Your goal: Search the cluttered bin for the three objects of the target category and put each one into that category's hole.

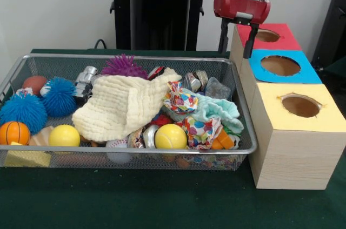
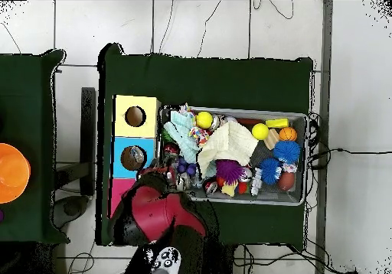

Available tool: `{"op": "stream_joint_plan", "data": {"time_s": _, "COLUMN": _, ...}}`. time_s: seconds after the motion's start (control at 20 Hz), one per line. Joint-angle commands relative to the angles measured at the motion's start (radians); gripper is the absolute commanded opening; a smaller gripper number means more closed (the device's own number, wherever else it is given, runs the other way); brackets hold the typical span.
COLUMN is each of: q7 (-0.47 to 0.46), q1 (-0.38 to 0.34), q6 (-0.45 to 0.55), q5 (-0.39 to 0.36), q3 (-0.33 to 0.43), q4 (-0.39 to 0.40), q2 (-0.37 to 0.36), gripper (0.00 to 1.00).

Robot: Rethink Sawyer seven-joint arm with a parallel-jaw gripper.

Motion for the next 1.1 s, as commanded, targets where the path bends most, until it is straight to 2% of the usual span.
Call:
{"op": "stream_joint_plan", "data": {"time_s": 0.05, "q7": 0.109, "q1": 0.010, "q6": -0.127, "q5": -0.050, "q3": -0.002, "q4": 0.026, "q2": 0.109, "gripper": 1.00}}
{"op": "stream_joint_plan", "data": {"time_s": 0.35, "q7": 0.081, "q1": -0.022, "q6": -0.147, "q5": -0.062, "q3": 0.008, "q4": 0.006, "q2": 0.130, "gripper": 1.00}}
{"op": "stream_joint_plan", "data": {"time_s": 0.75, "q7": 0.029, "q1": -0.141, "q6": -0.033, "q5": -0.126, "q3": 0.118, "q4": 0.001, "q2": 0.042, "gripper": 1.00}}
{"op": "stream_joint_plan", "data": {"time_s": 0.95, "q7": 0.038, "q1": -0.151, "q6": -0.021, "q5": -0.140, "q3": 0.134, "q4": 0.029, "q2": 0.013, "gripper": 1.00}}
{"op": "stream_joint_plan", "data": {"time_s": 1.1, "q7": 0.063, "q1": -0.129, "q6": -0.065, "q5": -0.137, "q3": 0.119, "q4": 0.018, "q2": 0.063, "gripper": 1.00}}
